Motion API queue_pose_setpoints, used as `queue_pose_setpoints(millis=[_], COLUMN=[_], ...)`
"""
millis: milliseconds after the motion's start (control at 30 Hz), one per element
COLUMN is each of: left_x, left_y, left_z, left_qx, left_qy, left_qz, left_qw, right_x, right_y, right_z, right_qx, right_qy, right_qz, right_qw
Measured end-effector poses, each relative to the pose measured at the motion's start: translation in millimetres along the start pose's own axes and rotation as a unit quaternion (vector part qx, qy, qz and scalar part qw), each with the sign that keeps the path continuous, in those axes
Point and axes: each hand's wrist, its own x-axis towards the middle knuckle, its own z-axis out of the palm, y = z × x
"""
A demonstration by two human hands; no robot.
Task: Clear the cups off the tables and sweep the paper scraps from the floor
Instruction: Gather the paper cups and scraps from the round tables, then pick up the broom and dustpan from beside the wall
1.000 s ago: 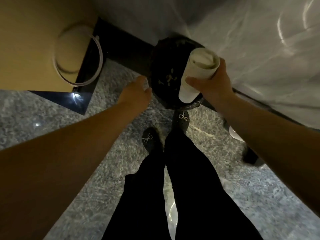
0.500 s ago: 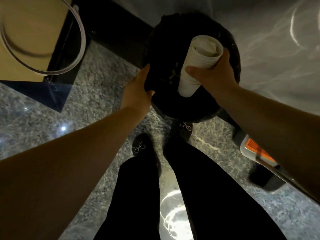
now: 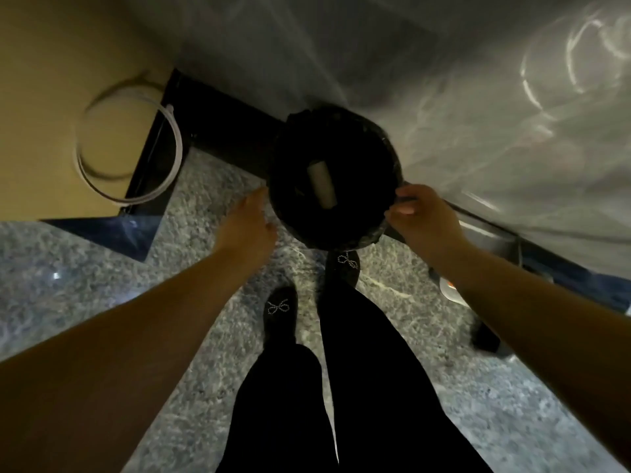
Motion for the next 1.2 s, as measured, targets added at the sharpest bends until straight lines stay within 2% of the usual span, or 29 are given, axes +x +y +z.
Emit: queue_pose_setpoints(millis=[133, 267, 400, 567, 700, 833, 1033, 1200], left_x=[-52, -107, -158, -216, -256, -292, -344, -388], left_y=[29, 61, 94, 139, 176, 216, 260, 292], left_z=[-33, -64, -95, -108, -92, -60, 9, 64], left_qx=[0.053, 0.145, 0.219, 0.311, 0.349, 0.346, 0.329, 0.303], left_qy=[-0.034, -0.068, -0.085, -0.088, -0.081, -0.074, -0.057, -0.024], left_qz=[0.06, 0.131, 0.199, 0.268, 0.315, 0.349, 0.365, 0.368], left_qw=[0.996, 0.978, 0.951, 0.908, 0.879, 0.868, 0.869, 0.878], right_x=[-69, -141, -229, -332, -391, -428, -470, -497], right_y=[-12, -22, -14, 32, 77, 124, 199, 256], right_z=[-33, -66, -94, -112, -121, -138, -174, -214], right_qx=[0.046, 0.076, 0.115, 0.166, 0.203, 0.219, 0.262, 0.255], right_qy=[0.01, 0.031, 0.072, 0.125, 0.185, 0.22, 0.223, 0.215], right_qz=[0.026, 0.033, 0.049, 0.103, 0.139, 0.15, 0.145, 0.127], right_qw=[0.999, 0.996, 0.99, 0.973, 0.952, 0.939, 0.927, 0.934])
